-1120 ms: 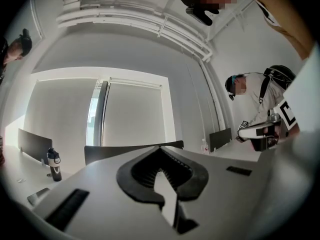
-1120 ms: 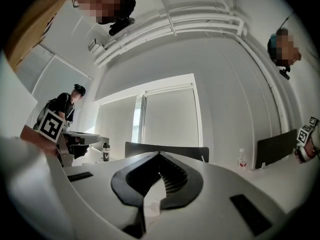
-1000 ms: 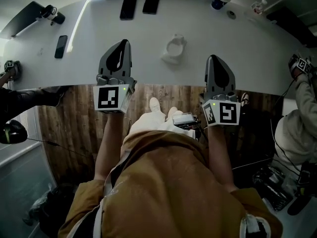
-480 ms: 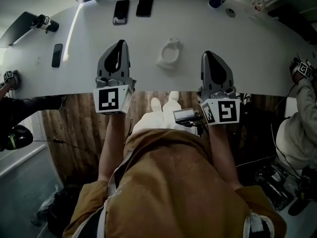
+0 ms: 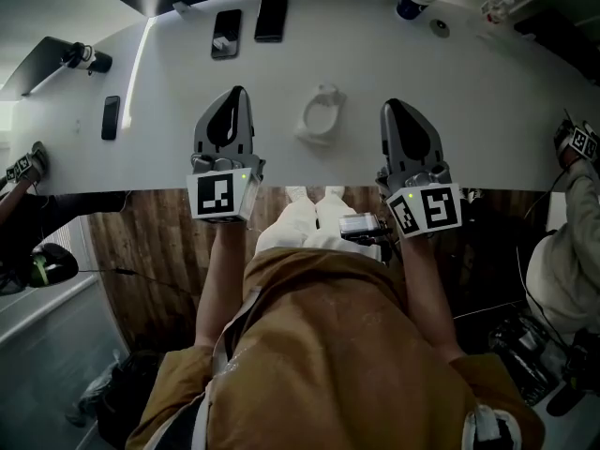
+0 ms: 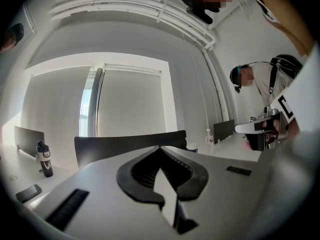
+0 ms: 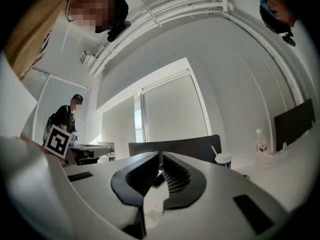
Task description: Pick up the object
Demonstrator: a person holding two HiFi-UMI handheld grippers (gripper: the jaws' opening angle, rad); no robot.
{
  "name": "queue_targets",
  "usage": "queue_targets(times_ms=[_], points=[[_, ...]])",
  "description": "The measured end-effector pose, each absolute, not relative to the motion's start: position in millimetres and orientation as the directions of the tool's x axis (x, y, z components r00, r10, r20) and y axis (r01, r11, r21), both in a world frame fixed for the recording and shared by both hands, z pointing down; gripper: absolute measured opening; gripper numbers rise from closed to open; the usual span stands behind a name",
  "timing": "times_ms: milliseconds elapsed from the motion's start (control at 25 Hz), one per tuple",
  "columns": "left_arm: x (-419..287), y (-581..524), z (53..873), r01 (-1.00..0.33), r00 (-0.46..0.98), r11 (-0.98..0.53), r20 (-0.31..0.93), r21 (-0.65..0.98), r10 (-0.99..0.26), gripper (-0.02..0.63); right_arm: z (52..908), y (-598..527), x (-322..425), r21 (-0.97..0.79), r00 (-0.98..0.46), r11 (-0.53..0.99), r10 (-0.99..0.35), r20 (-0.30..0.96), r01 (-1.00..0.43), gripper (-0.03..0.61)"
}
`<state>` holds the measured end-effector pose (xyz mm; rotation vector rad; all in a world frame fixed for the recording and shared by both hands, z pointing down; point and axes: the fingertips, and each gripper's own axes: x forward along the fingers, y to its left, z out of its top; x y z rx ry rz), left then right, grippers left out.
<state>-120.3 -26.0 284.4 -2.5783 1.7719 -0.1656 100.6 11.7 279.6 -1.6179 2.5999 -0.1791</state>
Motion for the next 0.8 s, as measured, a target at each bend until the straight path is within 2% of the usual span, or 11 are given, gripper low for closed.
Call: queue_targets(times_ms=[160,480,640,800], points=[[-123.0,-36.4,290.0,-0.927,0.363,-0.370,0.107,-0.061,-0.926,0.006,284.3,2.4,98.4,-0.207,-0.445,0.434,-0.896,0.004,-0.877,0.008],[-124.4,-50.2,312.1,-0.924,0.372,-0.380,0.154,-0.029,-0.915,0.006,311.9,-9.2,91.4,-0.251,-0.457,0.423,-0.884,0.099,-0.871,0.012],[-121.8,-54.0,322.6,-0.923,0.375,-0.384,0.170,-0.022,-0.911,0.006,333.5,-14.8,91.5,-0.339,-0.487,0.415,-0.858,0.163,-0.844,0.059],[-117.7,-52.0,332.6,-0.919,0.383,-0.394,0.193,-0.020,-0.903,0.006,360.5,-16.2,96.8,-0.399,-0.510,0.394,-0.825,0.244,-0.828,0.080]])
